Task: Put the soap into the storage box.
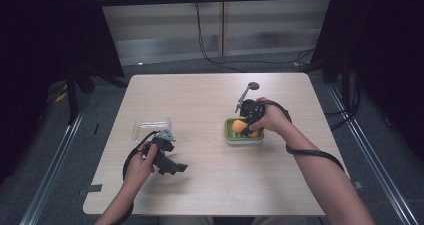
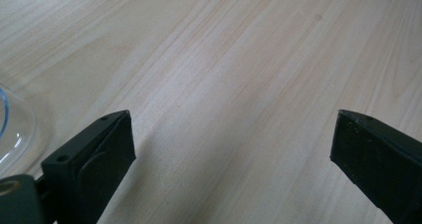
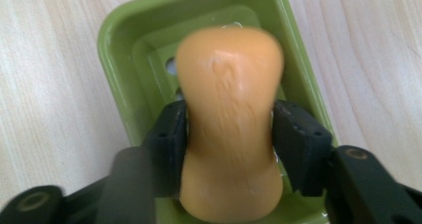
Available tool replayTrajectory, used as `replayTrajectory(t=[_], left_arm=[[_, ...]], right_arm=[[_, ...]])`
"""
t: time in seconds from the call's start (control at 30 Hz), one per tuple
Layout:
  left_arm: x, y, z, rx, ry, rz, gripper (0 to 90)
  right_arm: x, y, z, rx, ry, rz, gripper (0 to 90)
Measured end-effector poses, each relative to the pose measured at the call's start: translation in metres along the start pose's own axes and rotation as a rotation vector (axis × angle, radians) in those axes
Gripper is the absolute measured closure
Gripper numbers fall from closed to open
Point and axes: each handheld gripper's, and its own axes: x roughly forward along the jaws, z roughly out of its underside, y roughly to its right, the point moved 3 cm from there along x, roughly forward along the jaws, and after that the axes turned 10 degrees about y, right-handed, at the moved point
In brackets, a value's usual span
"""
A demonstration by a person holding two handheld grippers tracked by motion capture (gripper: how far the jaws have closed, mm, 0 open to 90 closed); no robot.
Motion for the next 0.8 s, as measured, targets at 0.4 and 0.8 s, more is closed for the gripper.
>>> replayTrajectory(t=[0.4, 0.8], left_arm=[[0.000, 0.001, -0.001, 0.000, 0.004, 0.003, 3.4], [-0.001, 0.001, 0.000, -0.012, 0.017, 0.001, 3.4]], right_arm=[[-0.010, 0.001, -0.001, 0.033, 0.042, 0.022, 45.7], [-0.020, -0.002, -0.002, 0.083, 0.077, 0.032, 37.1]])
